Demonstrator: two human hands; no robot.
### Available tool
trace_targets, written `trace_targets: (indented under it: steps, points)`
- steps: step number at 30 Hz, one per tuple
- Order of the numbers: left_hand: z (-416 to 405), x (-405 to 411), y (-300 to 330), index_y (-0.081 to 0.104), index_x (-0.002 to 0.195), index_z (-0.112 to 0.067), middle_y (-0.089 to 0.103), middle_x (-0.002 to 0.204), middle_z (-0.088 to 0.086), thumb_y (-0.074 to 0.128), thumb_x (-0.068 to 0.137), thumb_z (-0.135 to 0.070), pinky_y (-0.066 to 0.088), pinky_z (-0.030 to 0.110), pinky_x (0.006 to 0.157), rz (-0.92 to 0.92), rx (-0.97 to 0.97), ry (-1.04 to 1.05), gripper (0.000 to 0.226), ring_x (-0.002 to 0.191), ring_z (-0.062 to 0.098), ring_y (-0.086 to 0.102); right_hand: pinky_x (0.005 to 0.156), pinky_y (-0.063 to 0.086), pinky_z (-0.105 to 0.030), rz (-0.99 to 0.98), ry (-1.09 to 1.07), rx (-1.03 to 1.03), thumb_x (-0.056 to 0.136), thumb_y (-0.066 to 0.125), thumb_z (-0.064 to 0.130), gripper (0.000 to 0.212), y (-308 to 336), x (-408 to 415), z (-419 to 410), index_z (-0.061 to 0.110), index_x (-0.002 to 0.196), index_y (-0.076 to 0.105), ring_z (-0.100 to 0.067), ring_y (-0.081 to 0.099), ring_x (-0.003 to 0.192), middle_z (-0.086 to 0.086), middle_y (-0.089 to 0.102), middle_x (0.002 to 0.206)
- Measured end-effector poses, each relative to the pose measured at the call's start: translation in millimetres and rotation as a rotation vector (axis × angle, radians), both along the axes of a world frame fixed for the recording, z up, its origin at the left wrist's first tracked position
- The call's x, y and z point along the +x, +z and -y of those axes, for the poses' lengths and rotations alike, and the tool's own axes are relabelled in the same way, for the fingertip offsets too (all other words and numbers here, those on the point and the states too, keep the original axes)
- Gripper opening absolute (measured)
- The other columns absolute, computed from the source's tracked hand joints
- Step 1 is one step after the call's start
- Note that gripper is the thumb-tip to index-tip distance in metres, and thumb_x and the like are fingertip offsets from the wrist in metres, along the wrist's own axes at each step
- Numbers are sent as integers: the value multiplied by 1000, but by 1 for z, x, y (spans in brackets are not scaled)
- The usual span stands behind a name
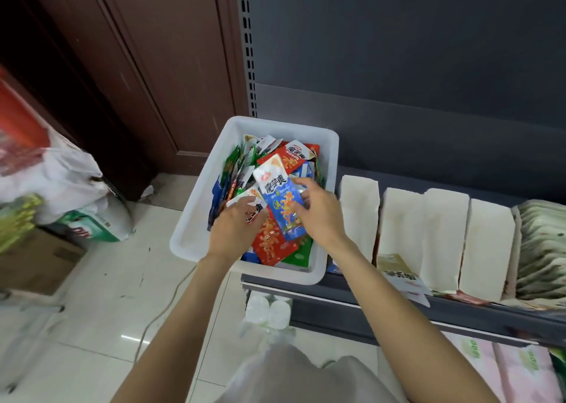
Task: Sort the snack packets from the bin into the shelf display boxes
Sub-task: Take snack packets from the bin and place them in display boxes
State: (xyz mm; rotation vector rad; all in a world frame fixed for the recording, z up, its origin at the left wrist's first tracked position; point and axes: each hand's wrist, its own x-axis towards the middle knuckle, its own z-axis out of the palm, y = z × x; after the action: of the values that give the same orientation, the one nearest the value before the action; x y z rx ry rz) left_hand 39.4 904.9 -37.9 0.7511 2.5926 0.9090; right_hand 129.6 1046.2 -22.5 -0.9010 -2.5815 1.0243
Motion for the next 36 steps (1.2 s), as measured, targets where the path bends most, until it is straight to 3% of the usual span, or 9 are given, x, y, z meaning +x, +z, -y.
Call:
trace_targets:
  steps: [4,8,12,15,20,23,26,31,36]
  points:
    - [-10,20,25,60,112,-17,70,110,2,59,91,-25,54,24,74,629,442,-5,23,92,14,68,56,52,-21,-310,-148,-653,88,66,16,31,16,26,-1,18,116,54,-10,68,82,0,68,98]
    - [-14,31,37,67,101,-14,74,93,-1,62,88,-7,53,20,67,696,601,-106,16,86,14,70,53,50,-19,-380,-198,-779,92,59,13,16,24,52,-8,19,108,57,-7,65,72,1,69,87]
    - [-22,31,40,70,99,-20,74,93,-7,65,85,-3,55,24,72,555,495,-388,23,86,13,70,54,48,-19,-440,-251,-638,89,63,12,32,39,85,-30,16,119,52,-6,66,76,3,68,95]
    - [-38,42,38,72,99,-24,72,94,-17,70,84,-10,55,24,74,291,380,-537,20,84,5,69,52,51,-22,-433,-211,-477,86,66,7,30,52,114,-44,26,107,55,-3,64,72,3,68,95]
    - [-67,58,22,71,101,-24,71,90,-13,70,82,-21,54,23,70,-254,329,-381,19,78,1,64,60,55,-21,-561,-359,-211,90,61,6,19,53,159,-55,24,92,55,-2,64,70,9,65,88]
    - [-73,54,1,67,109,-22,68,104,-1,67,85,-22,52,32,79,-278,227,-387,25,96,17,61,59,56,-24,-542,-423,-93,90,62,8,28,43,169,-51,34,86,53,-4,65,68,19,63,84]
    - [-75,54,-11,66,112,-20,64,105,2,66,85,-21,50,37,84,-284,181,-418,28,102,22,55,60,58,-33,-459,-395,12,89,63,11,21,24,161,-44,30,83,55,-13,67,70,16,62,77]
    - [-81,56,-15,65,115,-18,58,114,6,65,86,-21,44,36,89,-332,117,-421,29,109,26,49,58,53,-24,-151,-100,391,86,65,11,10,-5,146,-31,18,85,58,-10,62,65,7,67,77]
    - [-84,62,-16,63,120,-17,60,125,0,59,88,-14,32,42,103,-456,51,-509,32,121,23,48,71,51,-41,118,144,440,85,62,17,7,-29,154,-26,22,85,57,-23,55,61,4,64,65]
